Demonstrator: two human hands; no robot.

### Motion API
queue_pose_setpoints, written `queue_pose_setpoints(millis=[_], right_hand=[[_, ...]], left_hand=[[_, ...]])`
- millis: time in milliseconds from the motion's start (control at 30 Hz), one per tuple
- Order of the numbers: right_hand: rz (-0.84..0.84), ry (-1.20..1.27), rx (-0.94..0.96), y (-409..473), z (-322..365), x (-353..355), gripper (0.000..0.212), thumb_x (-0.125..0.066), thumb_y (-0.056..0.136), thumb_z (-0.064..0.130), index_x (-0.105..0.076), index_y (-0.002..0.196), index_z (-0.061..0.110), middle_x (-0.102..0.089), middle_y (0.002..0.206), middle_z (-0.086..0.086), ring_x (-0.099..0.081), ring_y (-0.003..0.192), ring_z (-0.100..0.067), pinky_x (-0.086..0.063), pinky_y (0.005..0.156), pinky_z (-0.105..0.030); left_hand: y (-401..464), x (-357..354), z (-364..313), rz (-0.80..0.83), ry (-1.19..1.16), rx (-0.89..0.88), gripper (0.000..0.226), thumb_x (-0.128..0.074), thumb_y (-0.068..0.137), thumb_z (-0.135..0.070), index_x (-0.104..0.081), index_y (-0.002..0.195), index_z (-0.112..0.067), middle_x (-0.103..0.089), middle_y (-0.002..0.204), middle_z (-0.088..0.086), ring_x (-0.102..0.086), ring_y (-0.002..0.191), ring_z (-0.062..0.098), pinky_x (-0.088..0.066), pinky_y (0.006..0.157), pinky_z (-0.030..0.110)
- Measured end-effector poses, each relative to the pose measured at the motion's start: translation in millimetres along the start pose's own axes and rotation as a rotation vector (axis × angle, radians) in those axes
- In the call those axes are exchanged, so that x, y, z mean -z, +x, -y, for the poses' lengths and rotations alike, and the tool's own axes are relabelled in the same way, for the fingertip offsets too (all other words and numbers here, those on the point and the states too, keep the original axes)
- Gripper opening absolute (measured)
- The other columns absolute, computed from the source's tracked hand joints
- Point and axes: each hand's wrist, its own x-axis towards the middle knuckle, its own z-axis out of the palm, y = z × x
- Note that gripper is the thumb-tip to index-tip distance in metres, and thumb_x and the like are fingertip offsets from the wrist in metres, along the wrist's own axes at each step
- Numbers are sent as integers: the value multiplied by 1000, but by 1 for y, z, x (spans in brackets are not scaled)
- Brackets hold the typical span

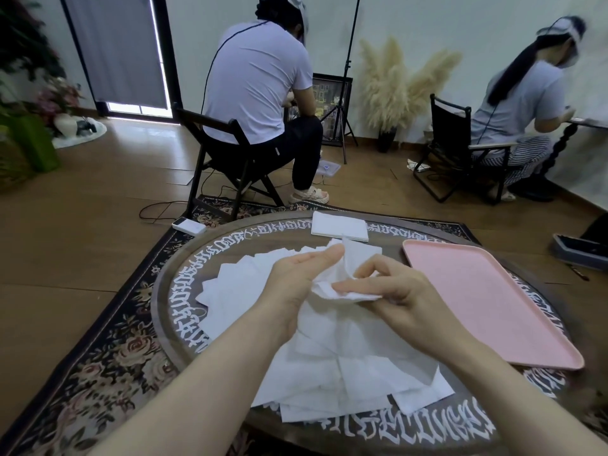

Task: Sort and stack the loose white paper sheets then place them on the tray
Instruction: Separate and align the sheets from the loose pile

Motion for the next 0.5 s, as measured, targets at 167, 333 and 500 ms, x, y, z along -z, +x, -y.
queue_pose_setpoints(millis=[167,333,500], right_hand=[[57,-16,-40,-3,1,-3,38,-69,88,1,-78,101,35,-58,89,8,-48,68,-11,-39,65,-27],[63,30,-39,-3,4,-3,28,-71,86,18,-75,106,37,-56,89,4,-46,69,-8,-34,64,-19],[-149,473,-205,-5,8,5,13,-68,77,17,-79,72,16,-66,82,-7,-61,73,-13,-46,66,-20]], left_hand=[[-2,2,-2,42,136,-25,34,-81,63,-45,-77,80,-15,-74,82,8,-66,72,20,-51,73,30],[2,-3,5,-182,166,-72,8,-73,85,-14,-73,85,-6,-66,73,5,-59,69,20,-47,63,26],[10,13,-7,-479,-21,-206,26,-68,92,-19,-61,67,-24,-63,82,-5,-56,80,18,-47,76,31]])
